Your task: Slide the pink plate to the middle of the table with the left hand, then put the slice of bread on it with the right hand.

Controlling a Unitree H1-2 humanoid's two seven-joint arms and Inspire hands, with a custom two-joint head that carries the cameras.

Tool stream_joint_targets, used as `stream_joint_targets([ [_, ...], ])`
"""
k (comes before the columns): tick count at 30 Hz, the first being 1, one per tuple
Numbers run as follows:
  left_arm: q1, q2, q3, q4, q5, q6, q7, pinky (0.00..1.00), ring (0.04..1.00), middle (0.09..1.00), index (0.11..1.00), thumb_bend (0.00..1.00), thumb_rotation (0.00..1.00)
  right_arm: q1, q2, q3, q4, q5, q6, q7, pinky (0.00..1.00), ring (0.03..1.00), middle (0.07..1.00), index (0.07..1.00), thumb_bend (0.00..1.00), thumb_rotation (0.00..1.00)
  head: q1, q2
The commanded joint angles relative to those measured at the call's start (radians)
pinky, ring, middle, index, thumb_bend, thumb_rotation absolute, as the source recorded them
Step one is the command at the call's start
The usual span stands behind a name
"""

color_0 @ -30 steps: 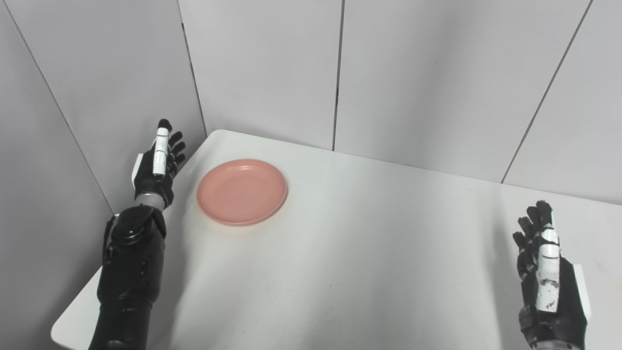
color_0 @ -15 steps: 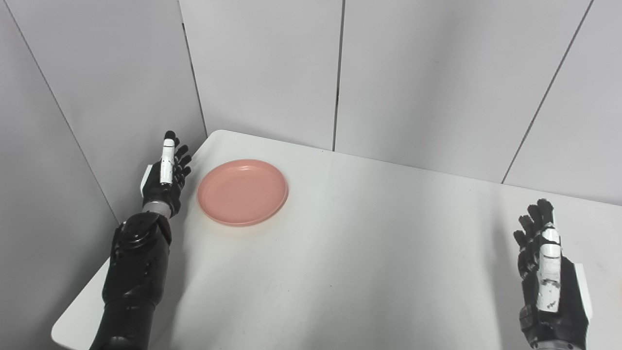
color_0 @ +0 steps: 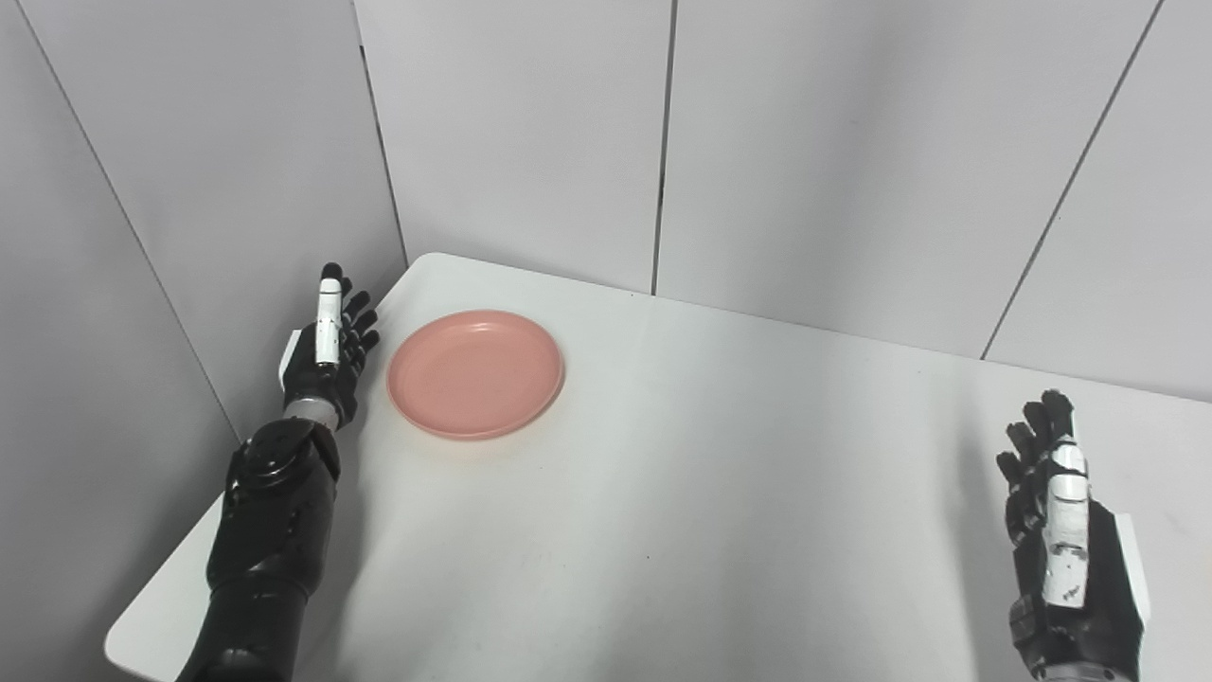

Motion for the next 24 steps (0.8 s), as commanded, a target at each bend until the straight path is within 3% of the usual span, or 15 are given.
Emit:
stream_joint_targets([
  [1, -0.031, 0.005, -0.021, 0.017, 0.019, -0.026, -0.002, 0.96, 0.943, 0.941, 0.945, 0.64, 0.99, -0.024, 0.003, -0.001, -0.035, 0.006, -0.01, 0.002, 1.0, 1.0, 1.0, 1.0, 0.25, 1.0, -0.001, 0.001],
  [3, -0.029, -0.001, -0.032, 0.033, 0.023, -0.043, -0.007, 0.93, 0.935, 0.932, 0.933, 0.64, 0.96, -0.025, 0.001, -0.002, -0.028, 0.006, -0.02, 0.004, 1.0, 1.0, 1.0, 1.0, 0.25, 1.0, -0.001, 0.001],
  [11, -0.026, -0.033, -0.059, 0.048, 0.007, -0.033, -0.025, 0.97, 0.951, 0.948, 0.954, 0.65, 0.99, -0.025, 0.002, -0.001, -0.036, 0.004, -0.006, 0.003, 1.0, 1.0, 1.0, 1.0, 0.24, 1.0, -0.013, 0.007],
  [18, -0.01, -0.054, -0.094, 0.062, -0.012, -0.028, -0.083, 0.99, 0.96, 0.964, 0.977, 0.67, 0.99, -0.023, 0.002, -0.002, -0.046, 0.01, 0.004, 0.004, 1.0, 1.0, 1.0, 1.0, 0.25, 1.0, -0.03, 0.014],
  [24, 0.017, -0.079, -0.145, 0.036, -0.013, -0.041, -0.126, 0.98, 0.954, 0.952, 0.948, 0.69, 0.99, -0.021, -0.005, -0.003, -0.021, 0.023, -0.026, 0.014, 1.0, 1.0, 1.0, 1.0, 0.27, 1.0, -0.052, 0.021],
])
